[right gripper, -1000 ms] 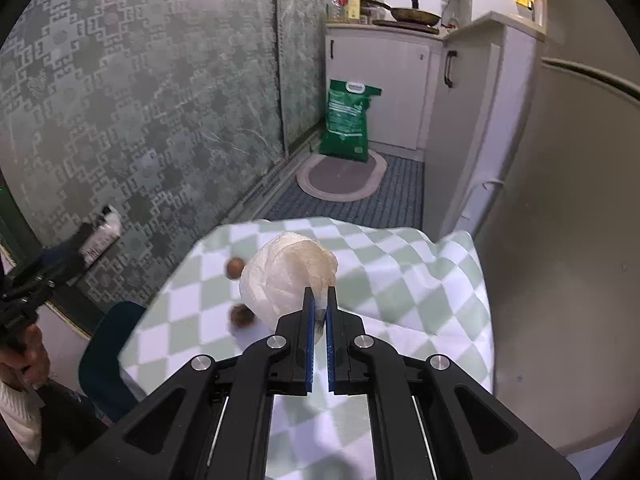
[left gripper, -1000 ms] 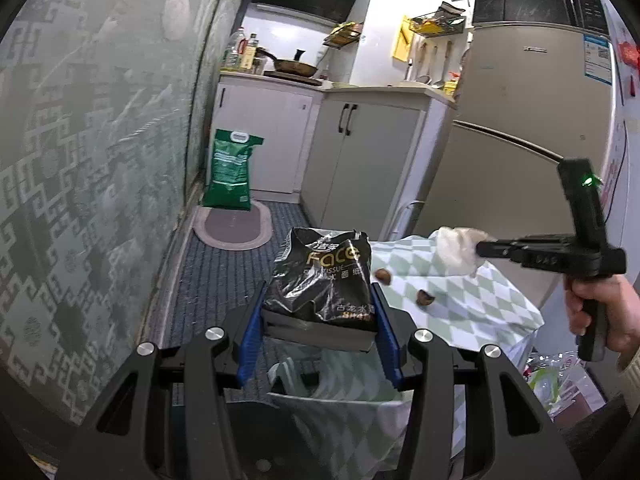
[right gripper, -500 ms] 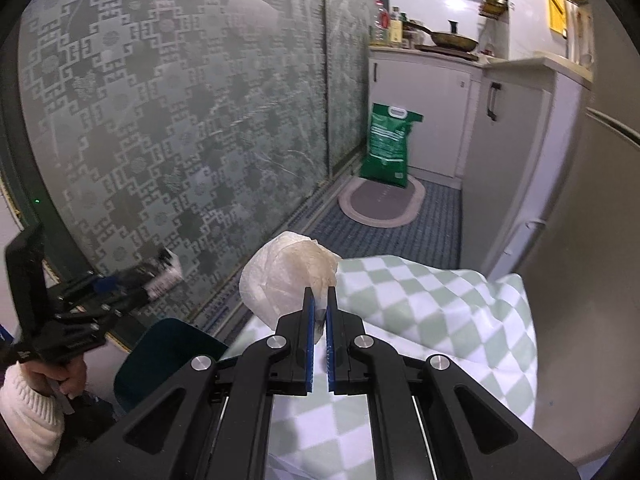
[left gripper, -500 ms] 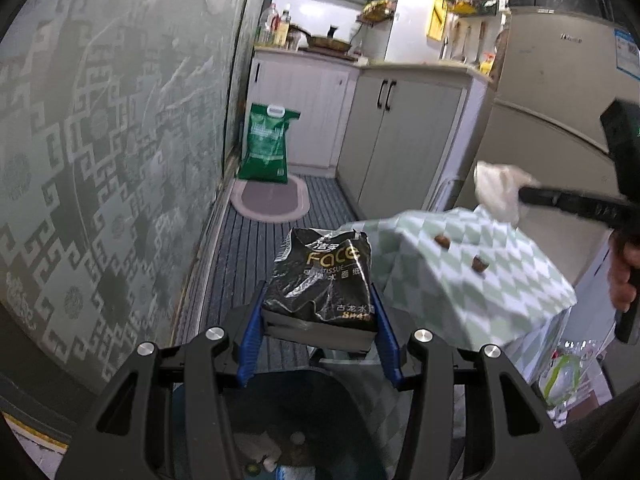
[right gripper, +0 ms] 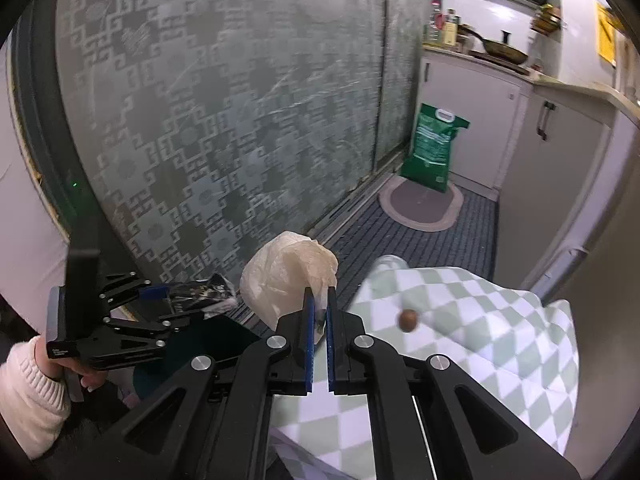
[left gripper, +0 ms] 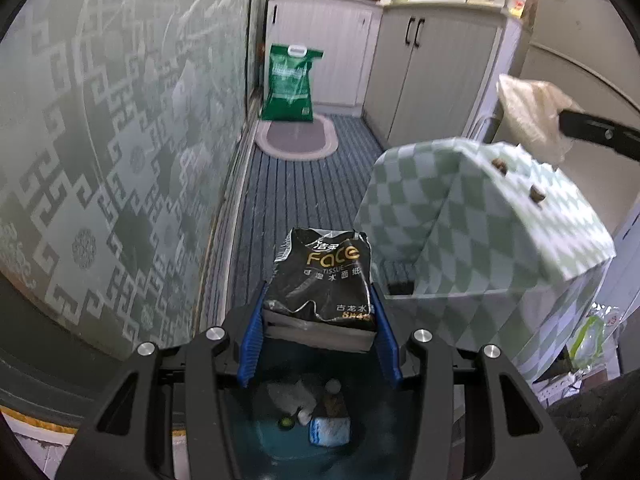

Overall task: Collect trash
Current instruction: 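Carry the black packet and white bun over the teal bin with both tools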

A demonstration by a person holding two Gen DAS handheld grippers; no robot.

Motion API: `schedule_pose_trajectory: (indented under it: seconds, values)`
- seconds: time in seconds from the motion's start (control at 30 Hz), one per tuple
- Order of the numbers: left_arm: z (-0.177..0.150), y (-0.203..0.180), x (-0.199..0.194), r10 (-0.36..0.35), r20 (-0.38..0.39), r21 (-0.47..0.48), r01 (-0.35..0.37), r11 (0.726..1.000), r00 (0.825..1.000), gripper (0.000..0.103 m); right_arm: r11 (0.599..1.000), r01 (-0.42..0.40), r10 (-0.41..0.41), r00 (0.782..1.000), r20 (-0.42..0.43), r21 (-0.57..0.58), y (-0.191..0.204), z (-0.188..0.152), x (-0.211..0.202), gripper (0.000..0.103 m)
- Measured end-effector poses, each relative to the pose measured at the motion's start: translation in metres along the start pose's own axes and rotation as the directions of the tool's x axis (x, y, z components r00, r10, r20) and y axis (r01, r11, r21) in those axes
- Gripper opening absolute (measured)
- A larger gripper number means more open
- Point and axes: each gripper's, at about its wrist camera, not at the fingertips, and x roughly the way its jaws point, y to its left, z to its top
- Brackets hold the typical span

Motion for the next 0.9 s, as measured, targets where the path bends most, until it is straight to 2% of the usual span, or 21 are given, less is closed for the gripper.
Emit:
schedule_pose_trajectory:
  seconds: [0.23,0.47,0.9]
  values:
    - [-0.010,0.010,0.016,0.018,-0.111,0.002,-0.017,1.000,0.994,0.051,0.998,-0.026,0.022,0.998,-0.065,-0.064,0.028,-0.001,0.021,0.005]
    - [-0.023,0.023,0.033,0.036,-0.216,-0.017,-0.040,0.999,0.976,0.052,0.991,-0.051,0.029,0.985,-0.168,-0.123,0.054,-0.010,0.050,0.005]
    - [-0.041,0.036,0.051,0.064,-0.328,-0.022,-0.075,0.997,0.943,0.052,0.976,-0.109,0.035,0.934,-0.356,-0.190,0.096,-0.033,0.097,0.005]
